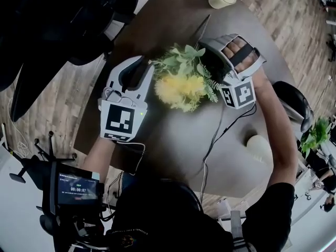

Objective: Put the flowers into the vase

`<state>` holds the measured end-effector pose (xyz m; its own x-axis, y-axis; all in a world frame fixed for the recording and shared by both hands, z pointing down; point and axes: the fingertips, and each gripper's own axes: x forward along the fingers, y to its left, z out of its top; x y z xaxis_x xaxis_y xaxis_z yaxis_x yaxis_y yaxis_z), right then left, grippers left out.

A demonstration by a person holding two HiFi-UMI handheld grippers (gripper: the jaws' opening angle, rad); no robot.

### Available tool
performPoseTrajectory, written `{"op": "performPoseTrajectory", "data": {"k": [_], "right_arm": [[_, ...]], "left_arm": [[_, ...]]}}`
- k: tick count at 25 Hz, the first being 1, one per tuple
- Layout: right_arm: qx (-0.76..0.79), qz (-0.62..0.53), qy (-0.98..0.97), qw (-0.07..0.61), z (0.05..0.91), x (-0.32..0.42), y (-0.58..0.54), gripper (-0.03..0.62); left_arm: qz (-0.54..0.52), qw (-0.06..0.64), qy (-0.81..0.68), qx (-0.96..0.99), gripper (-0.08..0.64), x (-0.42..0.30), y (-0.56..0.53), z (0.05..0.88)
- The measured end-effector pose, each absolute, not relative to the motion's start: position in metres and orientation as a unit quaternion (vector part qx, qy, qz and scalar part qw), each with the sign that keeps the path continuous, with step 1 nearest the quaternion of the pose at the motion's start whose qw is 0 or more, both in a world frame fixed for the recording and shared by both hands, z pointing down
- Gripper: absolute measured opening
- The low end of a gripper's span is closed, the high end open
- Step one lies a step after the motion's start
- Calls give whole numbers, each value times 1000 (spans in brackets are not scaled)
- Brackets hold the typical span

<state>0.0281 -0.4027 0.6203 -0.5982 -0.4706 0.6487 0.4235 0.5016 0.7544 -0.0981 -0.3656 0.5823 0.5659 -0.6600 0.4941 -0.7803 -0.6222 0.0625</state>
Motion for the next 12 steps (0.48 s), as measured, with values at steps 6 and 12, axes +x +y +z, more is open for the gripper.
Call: {"op": "performPoseTrajectory", "data": {"k": [6,12], "right_arm": [[12,-523,-735,431,621,20,-400,126],[14,-555,-723,411,617,15,-398,55]], "left_arm": [[216,142,-415,873,94,-98,-366,582],[218,143,-417,871,94,-99,-367,583]]}}
